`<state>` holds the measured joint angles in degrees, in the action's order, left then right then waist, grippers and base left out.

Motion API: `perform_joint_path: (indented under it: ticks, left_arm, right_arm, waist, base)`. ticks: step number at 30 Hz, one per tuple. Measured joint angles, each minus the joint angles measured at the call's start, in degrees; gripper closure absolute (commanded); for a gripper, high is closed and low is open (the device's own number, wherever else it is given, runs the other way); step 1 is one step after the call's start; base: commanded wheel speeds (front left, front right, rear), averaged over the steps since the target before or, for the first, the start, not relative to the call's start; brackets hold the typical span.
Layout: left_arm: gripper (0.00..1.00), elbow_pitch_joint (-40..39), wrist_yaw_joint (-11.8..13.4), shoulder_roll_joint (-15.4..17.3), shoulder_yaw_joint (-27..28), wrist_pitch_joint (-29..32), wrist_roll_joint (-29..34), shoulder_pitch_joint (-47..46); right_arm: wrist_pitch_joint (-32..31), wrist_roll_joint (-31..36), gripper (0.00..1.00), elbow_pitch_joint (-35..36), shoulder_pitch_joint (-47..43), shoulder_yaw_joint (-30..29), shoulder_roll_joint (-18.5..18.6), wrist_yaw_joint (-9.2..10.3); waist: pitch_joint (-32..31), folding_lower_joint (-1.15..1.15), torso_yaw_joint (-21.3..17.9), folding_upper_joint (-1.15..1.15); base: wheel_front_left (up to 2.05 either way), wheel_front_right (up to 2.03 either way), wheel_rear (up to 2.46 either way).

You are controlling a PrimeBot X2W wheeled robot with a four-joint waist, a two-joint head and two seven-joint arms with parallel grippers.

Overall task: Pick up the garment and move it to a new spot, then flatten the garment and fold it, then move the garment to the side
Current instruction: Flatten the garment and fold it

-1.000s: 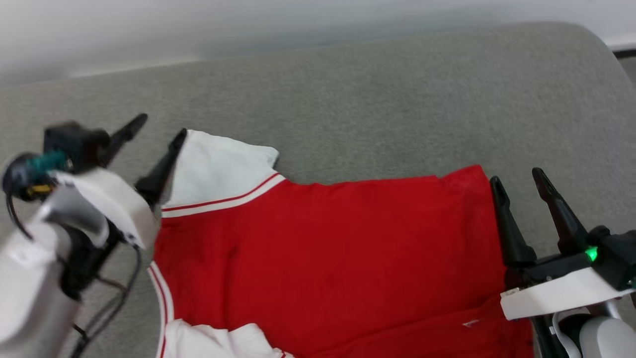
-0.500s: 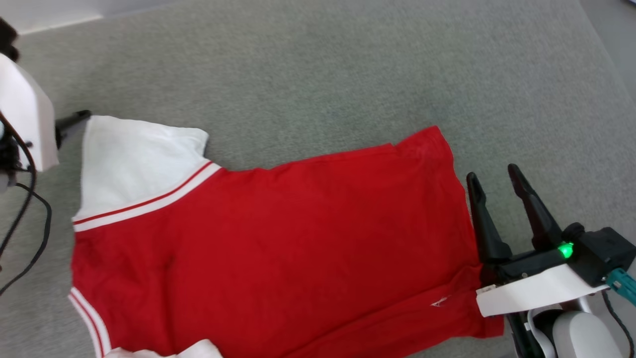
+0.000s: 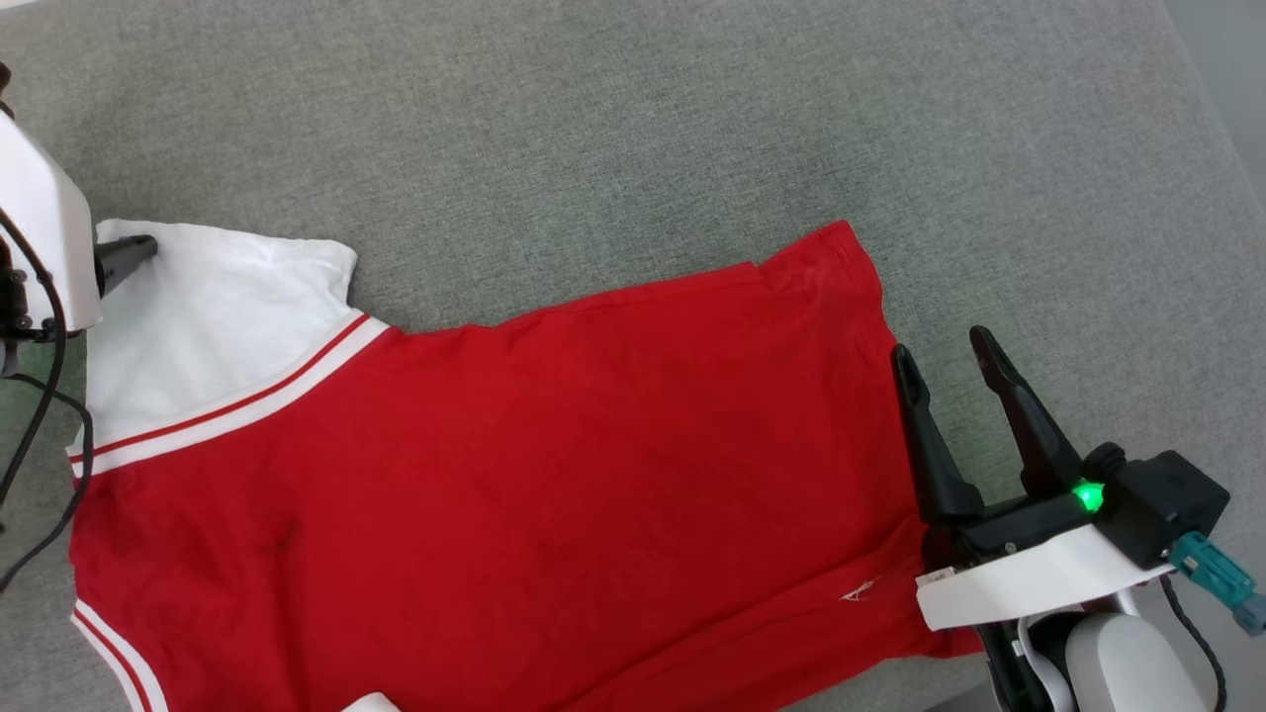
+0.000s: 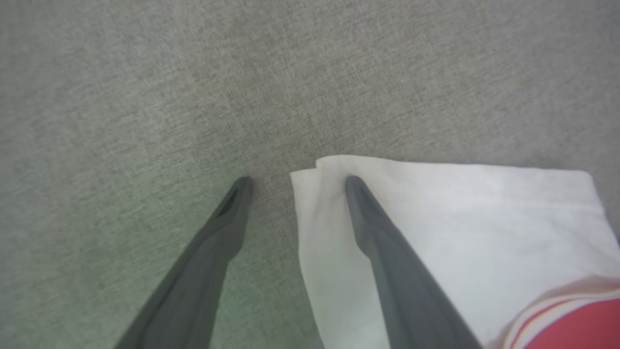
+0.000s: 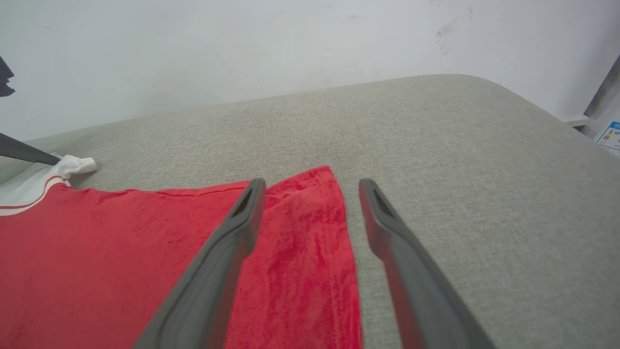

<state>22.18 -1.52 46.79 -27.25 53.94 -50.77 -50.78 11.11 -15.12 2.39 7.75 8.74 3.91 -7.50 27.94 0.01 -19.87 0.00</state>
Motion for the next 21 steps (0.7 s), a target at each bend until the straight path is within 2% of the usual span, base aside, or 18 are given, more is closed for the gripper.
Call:
perform_joint_path:
  ticks: [1,2,3,6,11,17,21]
  left_arm:
    - [0.07,0.30,-0.10,-0.11,-0.07,0.75,-0.48,-0.08]
    - [0.80,0.38,-0.47,-0.33,-0.18,1.30,-0.94,-0.14]
    - [1.00,0.32,-0.48,-0.42,-0.32,1.37,-0.98,-0.12]
    - [1.00,0.40,-0.65,-1.22,-0.64,-0.25,-0.79,0.35]
    - [1.00,1.88,-1.63,-4.28,0.14,-6.88,-1.08,1.50]
    - [1.00,0.05,-4.11,-7.61,-1.30,-14.52,0.53,1.80]
    - [1.00,-2.54,-5.11,-8.53,-2.54,-18.03,0.83,1.91]
  right_arm:
    - [0.00,0.09,0.00,-0.02,0.02,-0.13,-0.02,0.00]
    - [-0.01,0.23,0.00,-0.08,0.02,-0.40,-0.02,0.00]
    - [-0.04,0.51,0.00,-0.12,0.03,-0.63,-0.02,0.00]
    - [-0.47,1.11,0.00,-0.20,0.06,-1.12,0.00,0.00]
    - [-2.47,1.46,0.00,-0.02,0.15,-2.25,0.77,0.00]
    - [-8.09,1.70,0.00,0.87,-1.30,-4.69,4.60,0.00]
    - [-16.11,1.02,0.00,2.02,-1.39,-4.80,8.78,0.00]
  waist:
    - [0.04,0.00,0.01,0.00]
    - [0.05,0.00,0.05,0.00]
    - [-0.02,0.00,0.13,0.00]
    - [-0.49,0.00,0.54,0.00]
    - [-2.39,0.00,1.67,0.00]
    - [-5.96,0.00,4.95,0.00]
    - [-8.40,0.00,7.86,0.00]
  base:
    - [0.00,0.00,0.00]
    - [0.00,0.00,0.00]
    - [0.00,0.00,0.00]
    - [0.00,0.00,0.00]
    - [0.00,0.00,0.00]
    - [0.00,0.00,0.00]
    - [0.00,0.00,0.00]
